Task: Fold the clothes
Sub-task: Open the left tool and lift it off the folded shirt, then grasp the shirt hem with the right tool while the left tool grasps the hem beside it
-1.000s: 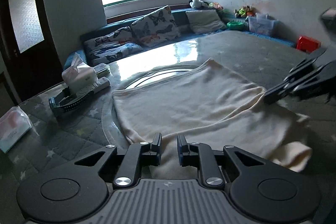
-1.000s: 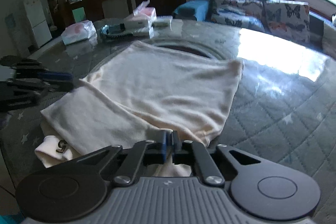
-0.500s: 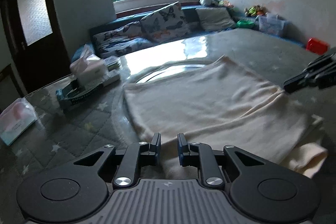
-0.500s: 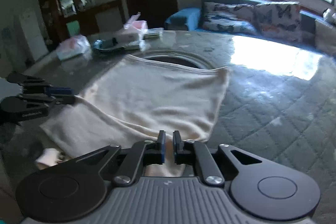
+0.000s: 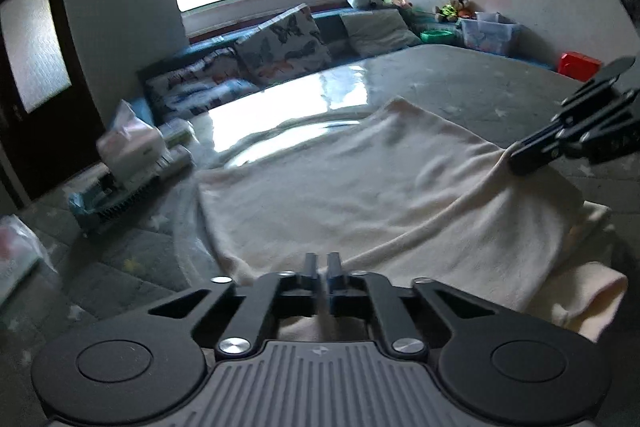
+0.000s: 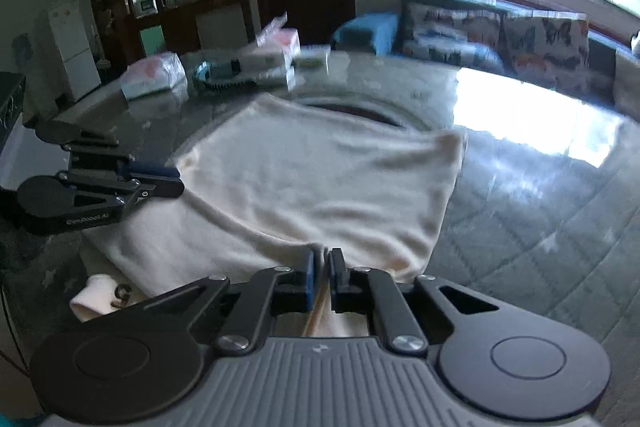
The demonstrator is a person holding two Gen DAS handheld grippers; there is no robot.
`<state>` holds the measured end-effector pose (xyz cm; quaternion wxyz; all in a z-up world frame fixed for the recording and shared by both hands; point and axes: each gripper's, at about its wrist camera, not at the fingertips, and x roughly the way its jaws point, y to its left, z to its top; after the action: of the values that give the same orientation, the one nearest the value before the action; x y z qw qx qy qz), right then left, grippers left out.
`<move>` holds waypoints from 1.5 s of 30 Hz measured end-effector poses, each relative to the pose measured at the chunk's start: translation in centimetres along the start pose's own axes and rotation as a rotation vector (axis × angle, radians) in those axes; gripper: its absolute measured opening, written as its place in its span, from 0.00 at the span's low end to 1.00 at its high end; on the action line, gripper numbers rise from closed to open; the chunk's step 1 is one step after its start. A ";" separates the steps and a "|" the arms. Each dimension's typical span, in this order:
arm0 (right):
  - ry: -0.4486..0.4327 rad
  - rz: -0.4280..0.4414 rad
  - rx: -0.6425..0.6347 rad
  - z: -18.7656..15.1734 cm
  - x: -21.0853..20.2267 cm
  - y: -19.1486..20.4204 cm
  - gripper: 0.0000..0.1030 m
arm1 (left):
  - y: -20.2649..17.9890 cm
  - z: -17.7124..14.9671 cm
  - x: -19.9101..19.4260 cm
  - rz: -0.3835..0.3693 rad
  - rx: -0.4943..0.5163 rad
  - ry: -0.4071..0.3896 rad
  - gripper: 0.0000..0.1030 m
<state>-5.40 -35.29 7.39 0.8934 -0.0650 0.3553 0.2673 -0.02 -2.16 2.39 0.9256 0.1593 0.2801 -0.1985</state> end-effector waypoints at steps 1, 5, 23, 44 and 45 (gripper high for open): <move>-0.006 -0.005 0.000 0.1 -0.1 0.0 0.06 | 0.0 0.0 -0.1 0.016 -0.001 -0.006 0.03; 0.040 -0.011 0.020 -0.5 1.2 -0.6 0.11 | 0.7 -0.3 0.1 0.024 -0.024 0.011 0.03; 0.086 0.068 -0.157 -2.5 -0.7 2.3 0.15 | -2.2 -1.5 -3.1 -0.053 0.032 0.015 0.10; 0.072 0.053 -0.192 -3.3 -3.8 2.5 0.28 | -7.8 -5.9 -8.1 -0.105 0.342 -0.007 0.40; 0.073 0.054 -0.195 -3.4 -4.0 2.6 0.28 | -8.0 -5.9 -8.0 -0.101 0.352 -0.016 0.40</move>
<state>-11.19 -35.88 7.74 0.8618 -0.1518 0.3614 0.3220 -12.50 -4.51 0.91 0.8746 0.3029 0.2411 -0.2918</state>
